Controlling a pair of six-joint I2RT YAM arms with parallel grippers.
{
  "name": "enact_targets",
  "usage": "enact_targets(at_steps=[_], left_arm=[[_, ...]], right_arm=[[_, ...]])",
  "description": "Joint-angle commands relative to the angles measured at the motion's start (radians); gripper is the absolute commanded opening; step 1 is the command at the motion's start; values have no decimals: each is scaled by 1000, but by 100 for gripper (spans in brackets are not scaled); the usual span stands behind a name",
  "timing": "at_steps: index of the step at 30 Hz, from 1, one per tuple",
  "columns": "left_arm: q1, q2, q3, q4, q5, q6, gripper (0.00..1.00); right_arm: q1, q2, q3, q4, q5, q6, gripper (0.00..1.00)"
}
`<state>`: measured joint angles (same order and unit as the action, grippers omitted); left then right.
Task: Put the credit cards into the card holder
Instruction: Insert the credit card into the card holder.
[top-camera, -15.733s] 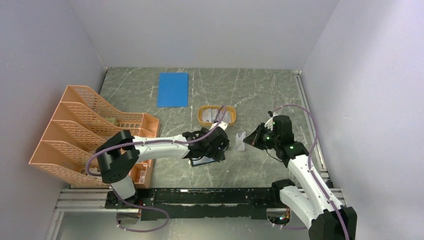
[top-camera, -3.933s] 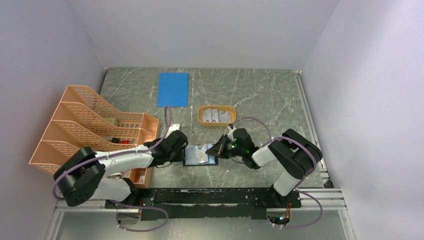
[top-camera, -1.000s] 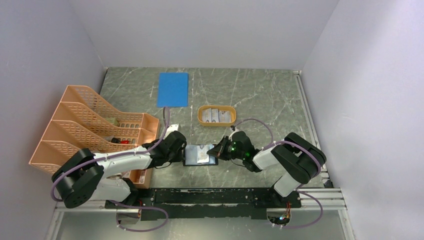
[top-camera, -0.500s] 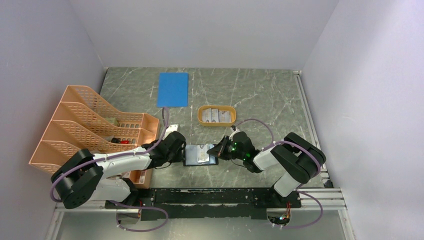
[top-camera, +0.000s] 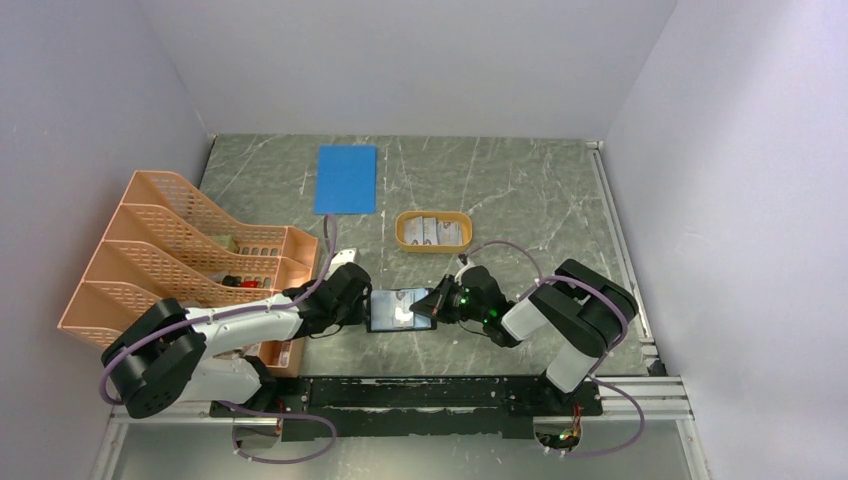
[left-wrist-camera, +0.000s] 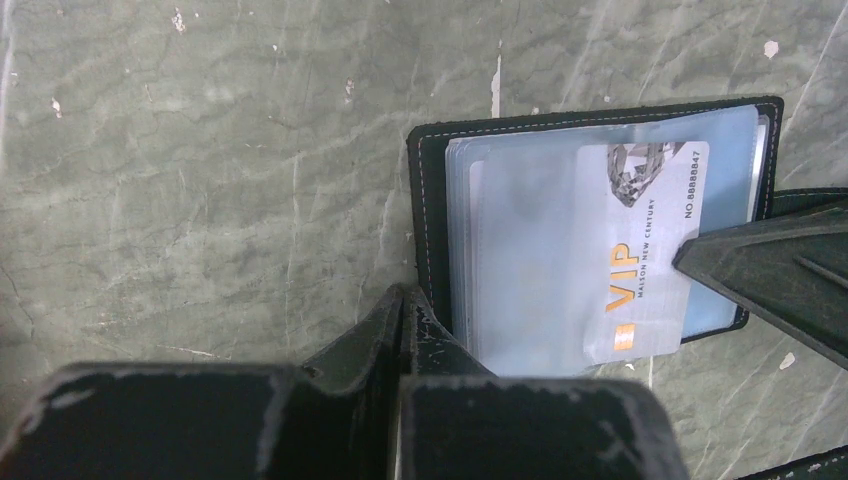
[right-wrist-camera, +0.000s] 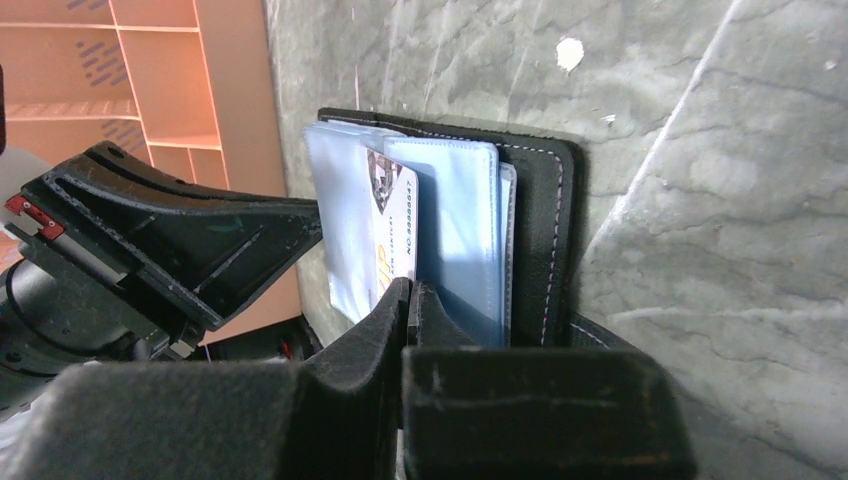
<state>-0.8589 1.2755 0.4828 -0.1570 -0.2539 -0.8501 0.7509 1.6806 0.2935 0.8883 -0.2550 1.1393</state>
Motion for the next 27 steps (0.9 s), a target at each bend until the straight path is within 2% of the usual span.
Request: enact_targets(at_steps=[1, 5, 15, 24, 25, 27], left_arm=[[-5, 32, -55, -88, 77, -14, 5], [-5, 28, -57, -87, 76, -16, 5], [-5, 38, -61, -55, 100, -9, 5], [-5, 44, -59, -50, 99, -2, 5], [-5, 46, -57, -50, 98, -1, 5], [-5, 48, -51, -54, 94, 1, 5]], right_arm=[[15, 13, 0, -9, -9, -2, 0], [15, -4, -2, -35, -16, -16, 0], [33, 89, 60, 32, -65, 8, 0], [64, 117, 124, -2, -113, -22, 0], [64, 111, 125, -14, -116, -27, 4], [64, 82, 126, -53, -110, -43, 19]])
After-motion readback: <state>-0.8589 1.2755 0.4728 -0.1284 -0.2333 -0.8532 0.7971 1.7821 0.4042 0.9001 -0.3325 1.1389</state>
